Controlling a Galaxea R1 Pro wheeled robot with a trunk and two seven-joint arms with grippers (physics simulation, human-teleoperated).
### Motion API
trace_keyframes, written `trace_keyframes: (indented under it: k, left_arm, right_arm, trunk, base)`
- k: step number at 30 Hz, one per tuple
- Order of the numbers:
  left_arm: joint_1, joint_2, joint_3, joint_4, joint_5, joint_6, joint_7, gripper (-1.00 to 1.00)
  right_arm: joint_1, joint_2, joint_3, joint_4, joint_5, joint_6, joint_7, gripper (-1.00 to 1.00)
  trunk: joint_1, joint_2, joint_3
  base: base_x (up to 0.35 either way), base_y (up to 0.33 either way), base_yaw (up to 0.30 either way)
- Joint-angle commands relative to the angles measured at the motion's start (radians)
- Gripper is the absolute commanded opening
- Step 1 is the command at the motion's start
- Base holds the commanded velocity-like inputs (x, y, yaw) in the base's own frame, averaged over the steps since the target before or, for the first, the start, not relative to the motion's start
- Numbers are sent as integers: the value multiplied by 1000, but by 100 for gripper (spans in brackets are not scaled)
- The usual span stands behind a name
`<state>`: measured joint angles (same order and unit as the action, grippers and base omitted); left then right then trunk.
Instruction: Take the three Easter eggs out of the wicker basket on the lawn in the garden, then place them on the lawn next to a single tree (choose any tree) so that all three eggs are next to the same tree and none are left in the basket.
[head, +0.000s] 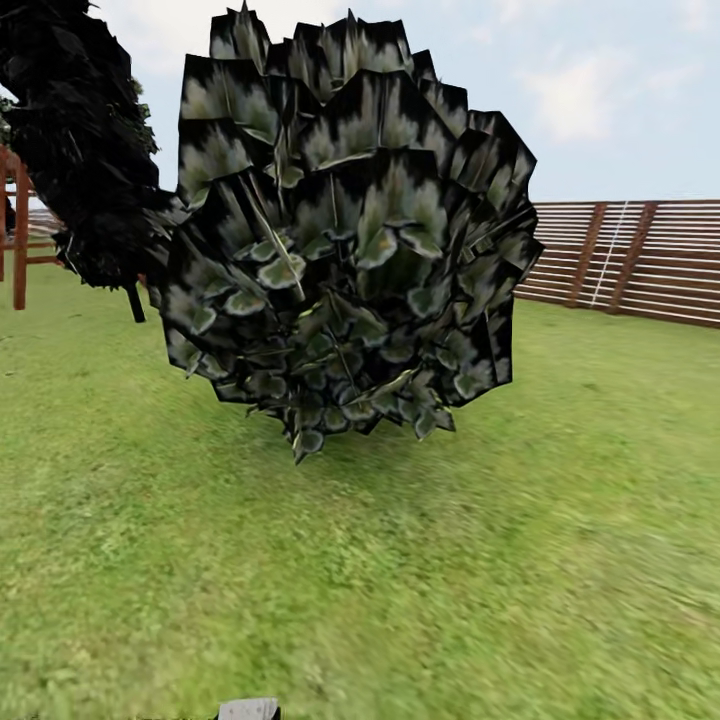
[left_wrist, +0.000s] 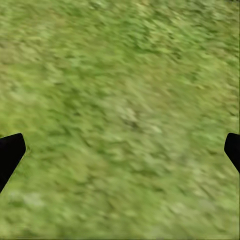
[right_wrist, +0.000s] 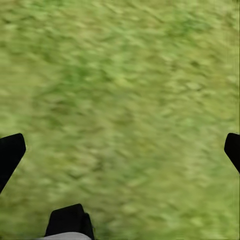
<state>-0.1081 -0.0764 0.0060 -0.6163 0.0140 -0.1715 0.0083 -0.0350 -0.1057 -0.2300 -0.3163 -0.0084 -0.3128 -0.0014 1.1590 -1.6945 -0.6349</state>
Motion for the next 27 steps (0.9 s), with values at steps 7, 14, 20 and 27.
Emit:
trace_keyframes:
  k: [7, 14, 20, 27]
  left_arm:
    - [-1, -1, 1, 1, 1, -3, 1, 100]
    - [-1, -1, 1, 1, 1, -3, 1, 100]
    - [-1, -1, 0, 1, 1, -3, 1, 100]
    - [-1, 0, 1, 1, 1, -3, 1, 100]
  right_arm:
    - [0, 0, -2, 0, 0, -4, -1, 100]
    - [0, 0, -2, 0, 1, -4, 0, 100]
    - [0, 0, -2, 0, 2, -4, 0, 100]
    - [0, 0, -2, 0, 4, -3, 0, 100]
  trunk:
    - [0, 0, -6]
    - [0, 0, -11]
    - [0, 0, -15]
    - [0, 0, -20]
  base:
    - [153, 238, 266]
    - [159, 245, 266]
    - [208, 234, 266]
    - [256, 213, 266]
